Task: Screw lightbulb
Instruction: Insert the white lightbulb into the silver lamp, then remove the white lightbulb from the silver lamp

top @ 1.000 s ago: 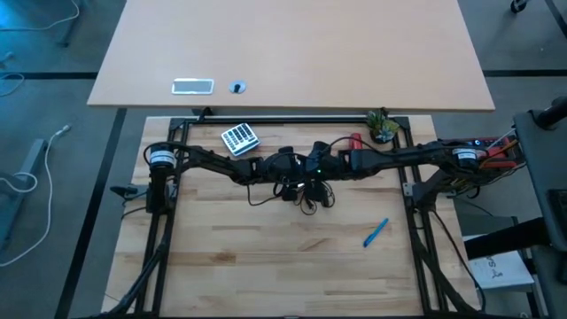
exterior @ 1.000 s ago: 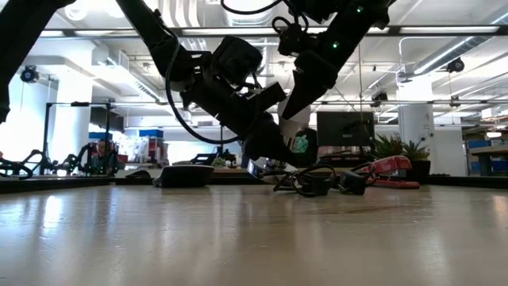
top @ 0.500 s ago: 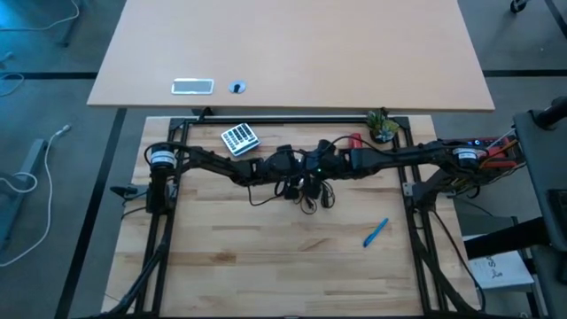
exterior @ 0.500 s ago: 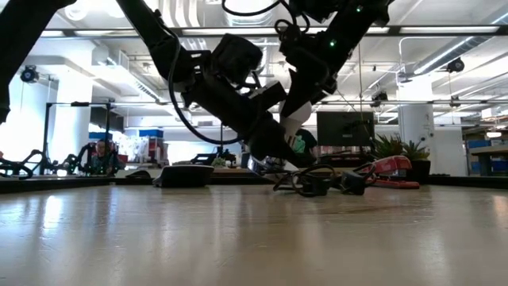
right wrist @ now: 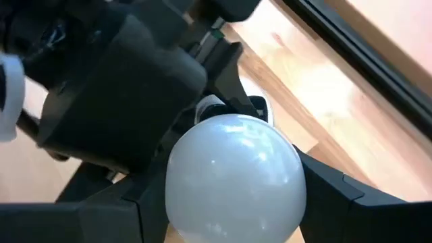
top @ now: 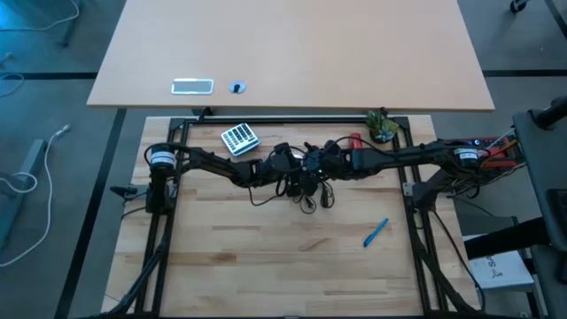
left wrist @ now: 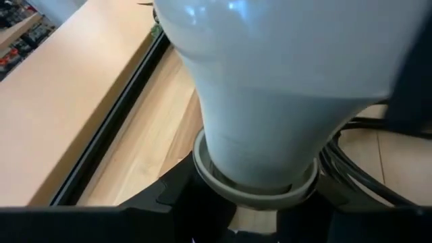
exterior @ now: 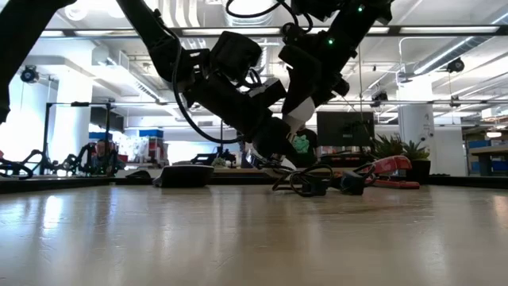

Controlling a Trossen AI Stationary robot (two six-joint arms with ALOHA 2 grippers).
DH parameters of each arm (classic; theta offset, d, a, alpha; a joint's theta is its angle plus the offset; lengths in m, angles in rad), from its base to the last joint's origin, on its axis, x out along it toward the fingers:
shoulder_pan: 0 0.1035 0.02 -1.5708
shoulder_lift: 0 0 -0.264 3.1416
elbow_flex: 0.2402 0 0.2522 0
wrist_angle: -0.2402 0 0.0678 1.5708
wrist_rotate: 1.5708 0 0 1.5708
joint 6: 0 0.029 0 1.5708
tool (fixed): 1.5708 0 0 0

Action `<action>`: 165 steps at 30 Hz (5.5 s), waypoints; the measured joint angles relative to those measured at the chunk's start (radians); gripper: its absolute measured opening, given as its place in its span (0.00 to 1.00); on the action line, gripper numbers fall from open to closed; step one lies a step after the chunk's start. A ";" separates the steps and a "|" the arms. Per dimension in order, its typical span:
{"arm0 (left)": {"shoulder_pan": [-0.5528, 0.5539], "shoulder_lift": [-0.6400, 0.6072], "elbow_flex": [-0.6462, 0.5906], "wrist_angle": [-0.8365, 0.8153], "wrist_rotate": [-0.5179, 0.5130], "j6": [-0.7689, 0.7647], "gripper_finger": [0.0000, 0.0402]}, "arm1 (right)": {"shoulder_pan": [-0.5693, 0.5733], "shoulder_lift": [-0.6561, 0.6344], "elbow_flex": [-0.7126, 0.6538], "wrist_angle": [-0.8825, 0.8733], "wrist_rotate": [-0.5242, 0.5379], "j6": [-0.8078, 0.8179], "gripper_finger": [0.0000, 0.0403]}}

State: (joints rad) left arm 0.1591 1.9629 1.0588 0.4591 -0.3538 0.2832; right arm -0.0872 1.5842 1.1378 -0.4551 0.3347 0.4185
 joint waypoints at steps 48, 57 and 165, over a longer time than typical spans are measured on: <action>0.032 -0.005 0.003 0.037 0.121 -0.205 0.39 | -0.005 -0.132 0.097 -0.170 -0.035 -0.032 0.72; 0.059 -0.003 -0.090 0.259 0.283 -0.278 0.39 | 0.030 -0.231 0.054 -0.167 -0.024 -0.073 0.68; 0.027 -0.230 -0.330 0.031 0.127 -0.289 0.78 | 0.046 -0.320 -0.478 0.643 0.060 -0.295 0.60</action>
State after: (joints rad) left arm 0.1860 1.7332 0.7288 0.4897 -0.2264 -0.0055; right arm -0.0416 1.2642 0.6595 0.1882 0.3951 0.1237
